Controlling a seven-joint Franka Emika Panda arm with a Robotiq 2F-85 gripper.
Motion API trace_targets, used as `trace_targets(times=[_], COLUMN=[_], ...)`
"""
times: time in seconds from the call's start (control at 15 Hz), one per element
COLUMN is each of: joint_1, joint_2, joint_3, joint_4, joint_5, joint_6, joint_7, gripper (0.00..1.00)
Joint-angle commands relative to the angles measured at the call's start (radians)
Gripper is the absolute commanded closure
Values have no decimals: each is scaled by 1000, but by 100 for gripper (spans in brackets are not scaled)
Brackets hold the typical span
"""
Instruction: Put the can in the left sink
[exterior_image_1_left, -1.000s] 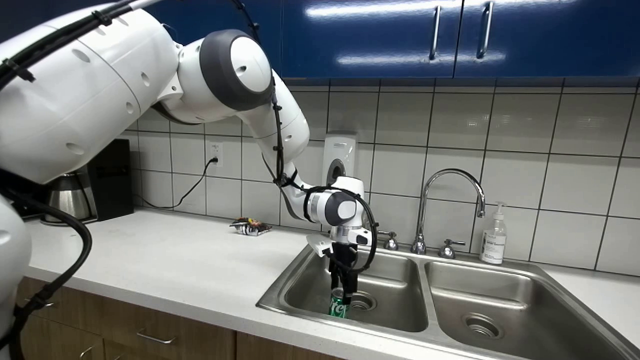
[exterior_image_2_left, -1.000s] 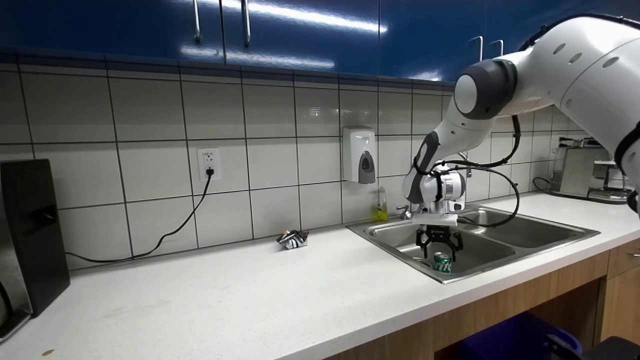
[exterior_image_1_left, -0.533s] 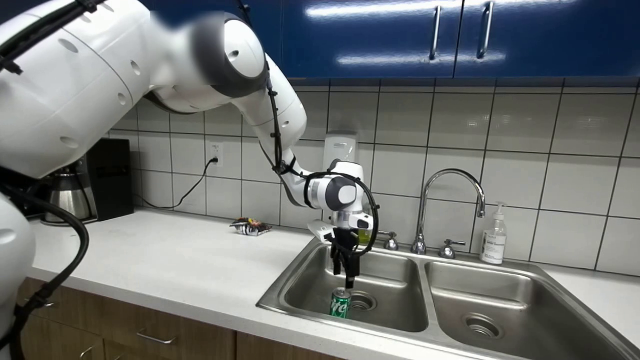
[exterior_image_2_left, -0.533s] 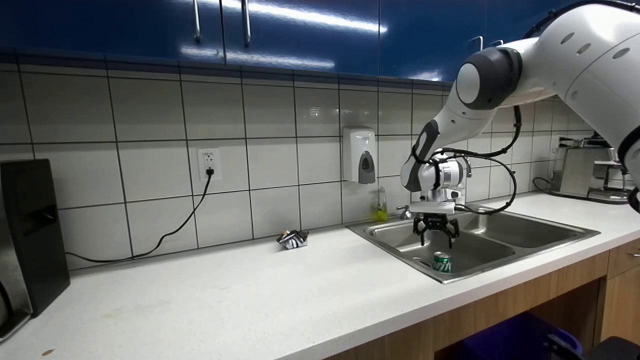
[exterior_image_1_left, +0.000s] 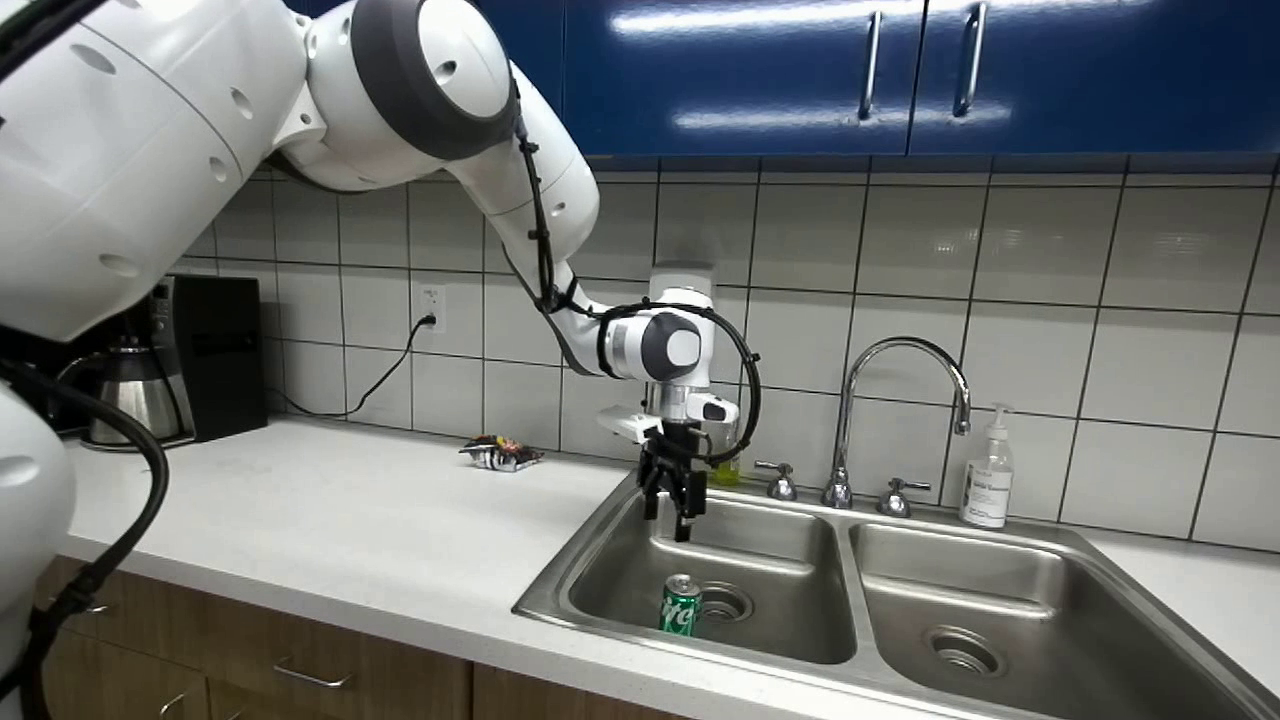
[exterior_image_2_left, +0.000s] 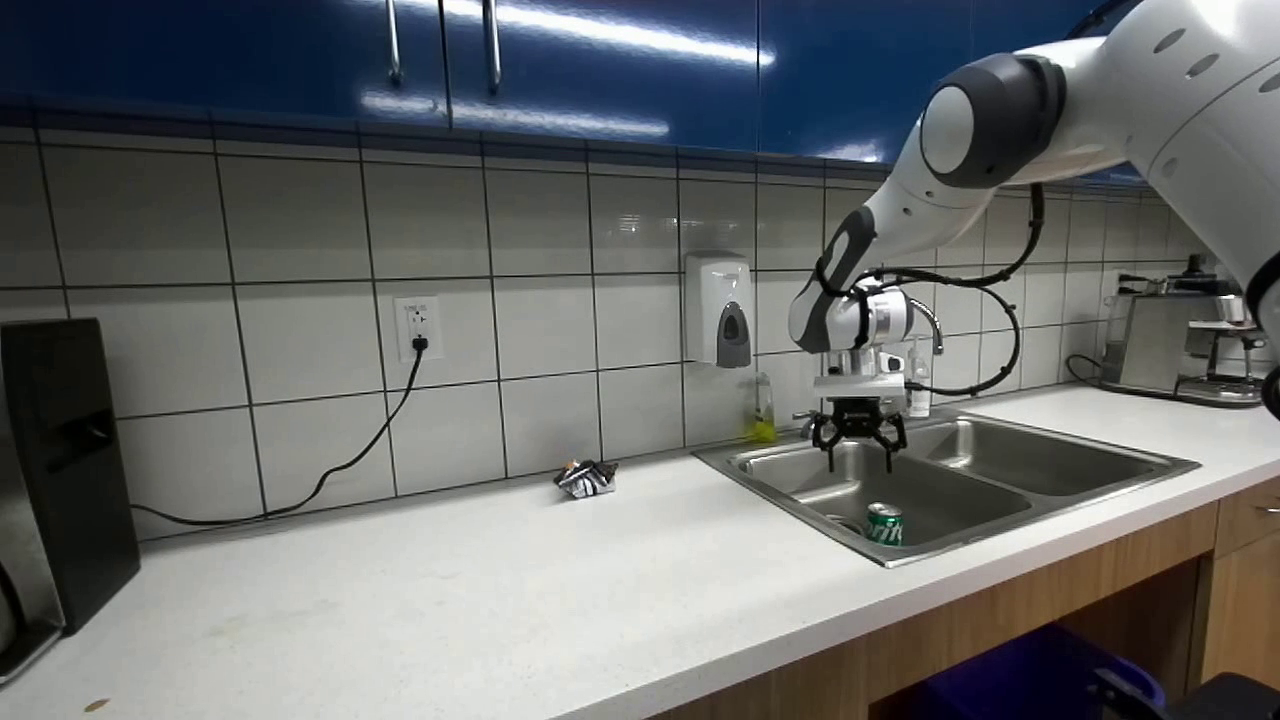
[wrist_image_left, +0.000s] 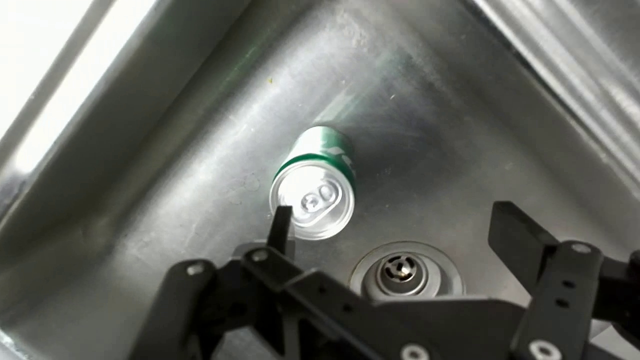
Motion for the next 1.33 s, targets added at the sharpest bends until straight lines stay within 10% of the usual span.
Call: trace_targets(times=[0.0,1.27], joint_1=[-13,4], joint_2=[-69,-463], joint_3=[58,115], joint_4=[-36,-445], joint_5=[-17,-91], joint_6=[-68,-102], joint_7=[-135,-421], gripper=[0,0])
